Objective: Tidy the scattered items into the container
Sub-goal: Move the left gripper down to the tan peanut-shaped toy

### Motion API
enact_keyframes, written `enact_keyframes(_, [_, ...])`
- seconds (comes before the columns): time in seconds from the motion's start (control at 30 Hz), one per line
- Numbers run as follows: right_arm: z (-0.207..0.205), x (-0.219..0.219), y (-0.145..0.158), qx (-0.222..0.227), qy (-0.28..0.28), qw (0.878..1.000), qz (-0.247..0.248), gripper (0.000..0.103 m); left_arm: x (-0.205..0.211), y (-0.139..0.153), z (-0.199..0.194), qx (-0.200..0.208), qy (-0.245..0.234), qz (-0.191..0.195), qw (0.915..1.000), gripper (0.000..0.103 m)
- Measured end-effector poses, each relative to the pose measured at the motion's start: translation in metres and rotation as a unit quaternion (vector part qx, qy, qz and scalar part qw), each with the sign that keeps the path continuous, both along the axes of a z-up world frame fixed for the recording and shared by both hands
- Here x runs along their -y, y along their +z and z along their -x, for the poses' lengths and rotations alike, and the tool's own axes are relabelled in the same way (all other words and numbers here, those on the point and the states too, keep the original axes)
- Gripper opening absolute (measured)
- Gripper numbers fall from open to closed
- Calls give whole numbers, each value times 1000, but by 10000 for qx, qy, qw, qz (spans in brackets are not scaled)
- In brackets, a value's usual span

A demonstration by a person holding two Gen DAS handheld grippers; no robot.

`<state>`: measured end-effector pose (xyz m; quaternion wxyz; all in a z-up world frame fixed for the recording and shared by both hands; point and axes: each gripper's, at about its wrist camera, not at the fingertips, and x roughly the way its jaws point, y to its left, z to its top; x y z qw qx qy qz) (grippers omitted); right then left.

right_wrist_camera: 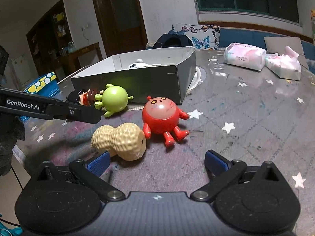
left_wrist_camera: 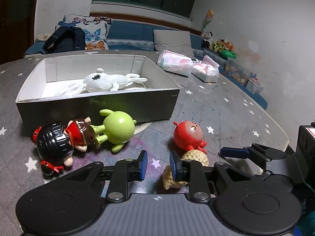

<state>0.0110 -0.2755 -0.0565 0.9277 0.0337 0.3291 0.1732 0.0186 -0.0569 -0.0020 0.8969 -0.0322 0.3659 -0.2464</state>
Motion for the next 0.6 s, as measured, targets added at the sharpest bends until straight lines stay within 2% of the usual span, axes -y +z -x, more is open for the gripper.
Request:
enact_keyframes(0.47, [7,-12,-7,294,114,9985,455,103,0,-2,-1,-163,-67,121,9998,27])
enact_keyframes(0.6, [9,-5,-7,374,330,9980,381,103,1,-1,-4,-213,-16,148,9997,27])
